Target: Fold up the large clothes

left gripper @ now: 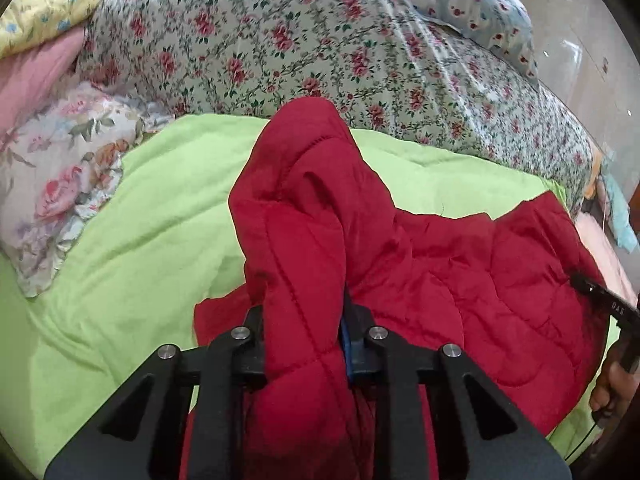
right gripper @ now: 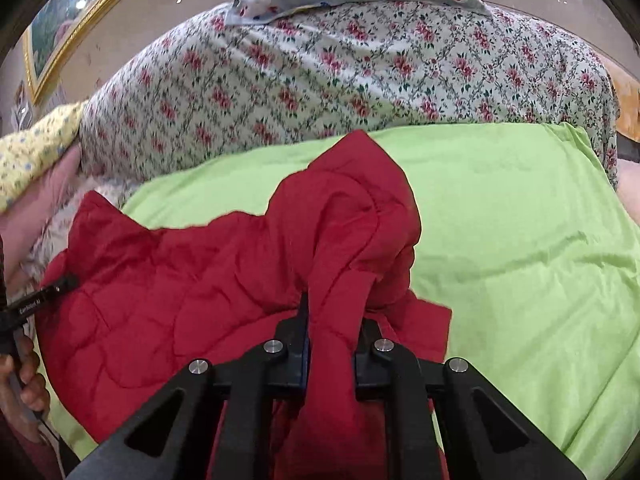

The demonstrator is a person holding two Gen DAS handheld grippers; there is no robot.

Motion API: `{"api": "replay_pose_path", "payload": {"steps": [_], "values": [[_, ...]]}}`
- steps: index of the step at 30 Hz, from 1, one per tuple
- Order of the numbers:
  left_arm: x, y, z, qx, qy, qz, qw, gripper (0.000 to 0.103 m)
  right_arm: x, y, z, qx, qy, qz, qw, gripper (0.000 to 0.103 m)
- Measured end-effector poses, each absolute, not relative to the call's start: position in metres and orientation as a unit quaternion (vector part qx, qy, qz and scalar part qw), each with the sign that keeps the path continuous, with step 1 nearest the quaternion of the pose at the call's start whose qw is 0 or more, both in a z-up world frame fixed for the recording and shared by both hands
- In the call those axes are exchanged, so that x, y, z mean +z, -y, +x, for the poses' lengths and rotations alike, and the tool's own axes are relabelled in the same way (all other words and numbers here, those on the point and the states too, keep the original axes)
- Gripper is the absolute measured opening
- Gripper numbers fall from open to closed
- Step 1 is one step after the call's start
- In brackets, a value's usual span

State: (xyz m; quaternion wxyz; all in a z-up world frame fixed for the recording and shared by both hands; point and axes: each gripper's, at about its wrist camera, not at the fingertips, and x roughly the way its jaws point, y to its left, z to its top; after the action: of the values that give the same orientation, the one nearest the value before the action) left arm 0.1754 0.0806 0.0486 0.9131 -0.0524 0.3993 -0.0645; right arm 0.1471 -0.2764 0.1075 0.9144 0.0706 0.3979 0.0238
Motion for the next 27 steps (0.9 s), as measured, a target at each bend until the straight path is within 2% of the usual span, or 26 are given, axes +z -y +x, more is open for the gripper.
{"api": "replay_pose_path", "payload": {"steps": [8,16,27], "values": [[-0.005,-0.099,0.214,-0.054,-0.463,-0.121,0.876,0.020,0.072,0.287,0.177,0.010,-0.433,0.102,0.896,0.013],[-0.016,-0.088,0.226,-0.042,-0.477,-0.103,0.872,0.023,0.049,0.288,0.193,0.015,-0.462,0.108,0.880,0.015],[-0.023,-0.080,0.233,-0.025,-0.473,-0.079,0.877,0.028,0.039,0.283,0.204,0.013,-0.467,0.109,0.877,0.024]]}}
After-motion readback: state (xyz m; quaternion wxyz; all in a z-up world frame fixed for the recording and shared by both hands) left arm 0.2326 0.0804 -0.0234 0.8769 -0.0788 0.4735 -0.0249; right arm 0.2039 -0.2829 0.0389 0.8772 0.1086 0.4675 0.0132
